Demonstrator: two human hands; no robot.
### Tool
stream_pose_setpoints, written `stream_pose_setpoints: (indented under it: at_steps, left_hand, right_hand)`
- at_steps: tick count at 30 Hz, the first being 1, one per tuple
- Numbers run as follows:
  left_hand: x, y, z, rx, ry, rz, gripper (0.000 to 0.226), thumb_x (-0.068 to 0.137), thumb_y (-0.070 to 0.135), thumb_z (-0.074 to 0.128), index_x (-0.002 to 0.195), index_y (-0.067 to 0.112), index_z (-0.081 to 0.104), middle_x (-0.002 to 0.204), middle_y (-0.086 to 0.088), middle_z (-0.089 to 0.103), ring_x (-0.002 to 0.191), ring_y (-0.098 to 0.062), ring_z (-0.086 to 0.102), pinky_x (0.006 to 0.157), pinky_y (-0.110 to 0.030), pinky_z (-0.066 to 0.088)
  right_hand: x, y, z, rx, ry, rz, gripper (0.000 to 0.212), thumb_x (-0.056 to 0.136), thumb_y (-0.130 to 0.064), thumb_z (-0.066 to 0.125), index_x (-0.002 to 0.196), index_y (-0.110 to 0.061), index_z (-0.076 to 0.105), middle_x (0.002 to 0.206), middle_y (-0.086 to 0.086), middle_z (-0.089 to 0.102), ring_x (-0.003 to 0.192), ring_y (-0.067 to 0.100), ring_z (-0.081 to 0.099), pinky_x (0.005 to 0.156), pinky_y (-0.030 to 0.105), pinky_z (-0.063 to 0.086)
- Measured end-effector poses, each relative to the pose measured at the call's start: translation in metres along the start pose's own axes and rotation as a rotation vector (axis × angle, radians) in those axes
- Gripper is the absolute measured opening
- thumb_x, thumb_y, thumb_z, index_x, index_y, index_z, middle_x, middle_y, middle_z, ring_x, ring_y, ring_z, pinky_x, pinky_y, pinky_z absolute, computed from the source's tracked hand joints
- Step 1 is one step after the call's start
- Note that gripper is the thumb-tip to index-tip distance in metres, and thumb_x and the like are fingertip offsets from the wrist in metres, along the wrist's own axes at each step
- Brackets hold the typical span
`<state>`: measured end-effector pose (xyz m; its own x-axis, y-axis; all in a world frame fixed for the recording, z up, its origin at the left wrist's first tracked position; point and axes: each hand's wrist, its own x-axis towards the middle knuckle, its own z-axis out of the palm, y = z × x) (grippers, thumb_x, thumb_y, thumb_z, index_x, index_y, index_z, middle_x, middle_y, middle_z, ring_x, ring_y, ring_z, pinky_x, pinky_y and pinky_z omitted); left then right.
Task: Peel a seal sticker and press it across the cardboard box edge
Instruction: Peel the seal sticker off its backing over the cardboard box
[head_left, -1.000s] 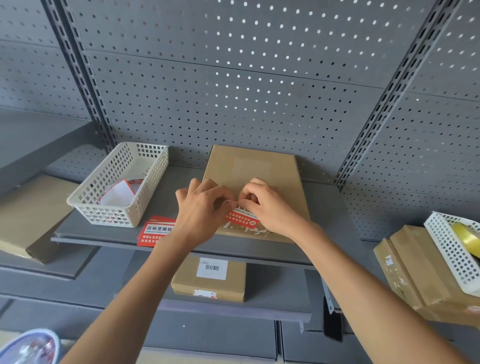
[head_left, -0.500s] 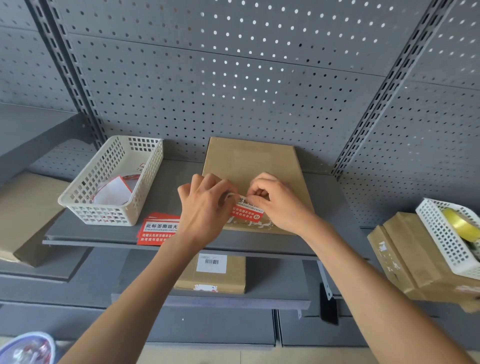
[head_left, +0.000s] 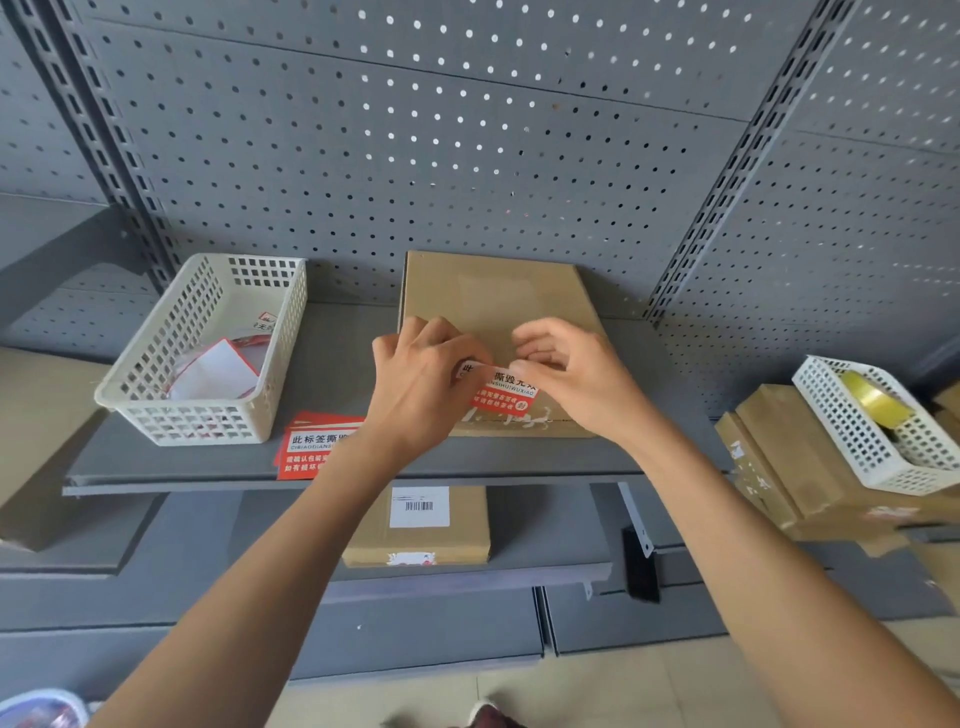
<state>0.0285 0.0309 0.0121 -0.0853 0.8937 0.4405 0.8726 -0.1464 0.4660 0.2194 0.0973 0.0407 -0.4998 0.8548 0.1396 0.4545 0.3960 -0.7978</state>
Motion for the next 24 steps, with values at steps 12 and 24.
stream_pose_setpoints:
  at_steps: [12,24]
  left_hand:
    - [-0.003,0.0,0.001,0.003,0.017,0.015,0.022,0.093,0.047,0.051,0.096,0.037,0.07,0.103,0.01,0.058,0.104,-0.02,0.046,0.086,-0.038,0.021]
    - [0.019,0.014,-0.006,0.013,-0.133,0.088,0.013,0.092,0.045,0.064,0.1,0.045,0.074,0.103,0.007,0.061,0.104,-0.021,0.047,0.085,-0.04,0.03]
  right_hand:
    - [-0.006,0.008,0.002,-0.152,0.064,-0.049,0.007,0.088,-0.012,0.073,0.082,-0.015,0.074,0.115,-0.006,0.066,0.103,0.008,0.065,0.096,0.026,0.052]
    - [-0.004,0.011,0.006,-0.168,0.076,-0.022,0.01,0.09,-0.016,0.07,0.081,-0.019,0.071,0.112,-0.014,0.063,0.1,0.008,0.065,0.096,0.039,0.053]
